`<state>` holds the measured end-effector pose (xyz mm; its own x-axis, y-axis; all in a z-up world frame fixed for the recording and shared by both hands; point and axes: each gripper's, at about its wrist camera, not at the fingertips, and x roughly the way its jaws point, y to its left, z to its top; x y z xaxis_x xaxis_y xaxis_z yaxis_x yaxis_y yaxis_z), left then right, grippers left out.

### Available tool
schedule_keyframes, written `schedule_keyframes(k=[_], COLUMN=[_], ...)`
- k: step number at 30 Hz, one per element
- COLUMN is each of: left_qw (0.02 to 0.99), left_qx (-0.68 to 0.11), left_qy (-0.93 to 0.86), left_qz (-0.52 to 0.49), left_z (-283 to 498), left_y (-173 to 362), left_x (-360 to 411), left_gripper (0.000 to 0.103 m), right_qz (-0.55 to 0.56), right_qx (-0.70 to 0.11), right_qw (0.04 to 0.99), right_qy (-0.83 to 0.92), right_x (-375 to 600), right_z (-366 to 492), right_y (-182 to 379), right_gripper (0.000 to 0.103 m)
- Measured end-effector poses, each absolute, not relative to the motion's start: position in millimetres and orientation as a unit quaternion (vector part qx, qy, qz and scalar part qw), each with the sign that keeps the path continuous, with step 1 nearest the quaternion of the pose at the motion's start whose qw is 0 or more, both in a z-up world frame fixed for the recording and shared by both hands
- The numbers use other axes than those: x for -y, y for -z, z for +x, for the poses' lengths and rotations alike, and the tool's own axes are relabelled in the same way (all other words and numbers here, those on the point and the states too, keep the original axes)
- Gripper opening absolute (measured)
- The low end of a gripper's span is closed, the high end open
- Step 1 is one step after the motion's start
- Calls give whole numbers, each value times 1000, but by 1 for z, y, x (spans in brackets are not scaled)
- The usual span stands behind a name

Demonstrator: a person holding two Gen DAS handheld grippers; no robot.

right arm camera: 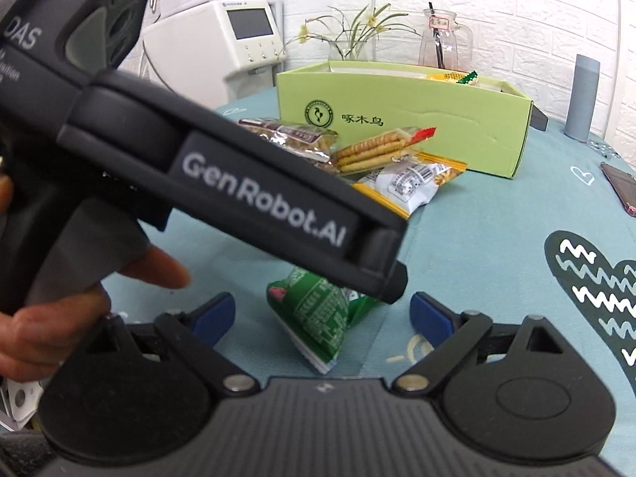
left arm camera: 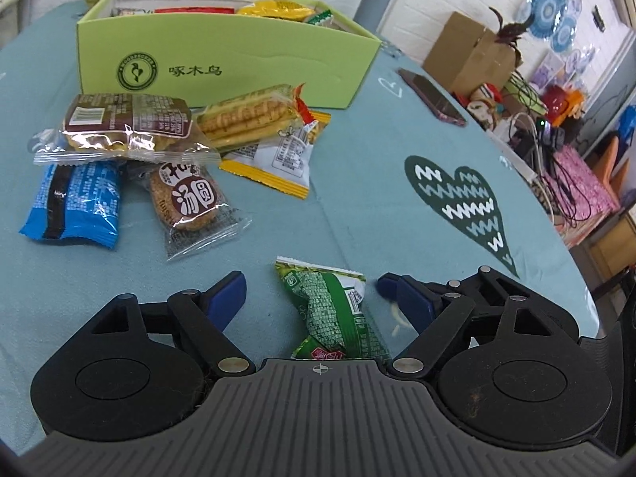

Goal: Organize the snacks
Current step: 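Move the left gripper to the green-white packet and grasp it, then lower the green-white packet into the box and open the left gripper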

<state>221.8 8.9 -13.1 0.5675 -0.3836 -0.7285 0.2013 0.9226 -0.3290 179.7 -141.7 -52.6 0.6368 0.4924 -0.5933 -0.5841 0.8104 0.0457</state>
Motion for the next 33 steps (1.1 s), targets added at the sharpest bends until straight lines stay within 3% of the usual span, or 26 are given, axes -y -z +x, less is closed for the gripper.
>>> schedule_keyframes(k=[7,9,10,11,12,16,26,33], left_qw=[880,882,877,876,877,884,937,932], left_qx=[-432,-423,-423,-422,-419,-410,-288,-305], left_qy=[174,188,206,208,210,197,152,142], left_qz=[-93,-86,-98,-107,-111,-112,-124,-134], left_z=[221,218,216,215,214,225,337,427], left_y=[13,14,15,17,18,5,-94,-81], left_x=[-5,-5,-7,-9,-11,-11,-59,-84], left_gripper=[70,51,22,19,19,16,16,19], right_qz=[-96,-99,-99,-96,-89,-95,-134,-133], right_qx=[-308,-303,-305,-306,-309,-311,-180,-231], right_qw=[900,899,901,901,900,895,916,892], right_qy=[-295,-299,-293,-292,-294,-306,-332,-365], right_x=[129,128,128,130,132,128,81,31], right_z=[171,170,171,172,174,189,312,419], right_y=[48,44,44,43,41,33,-43,-23], right_gripper=[91,72,68,59,54,55,57,57])
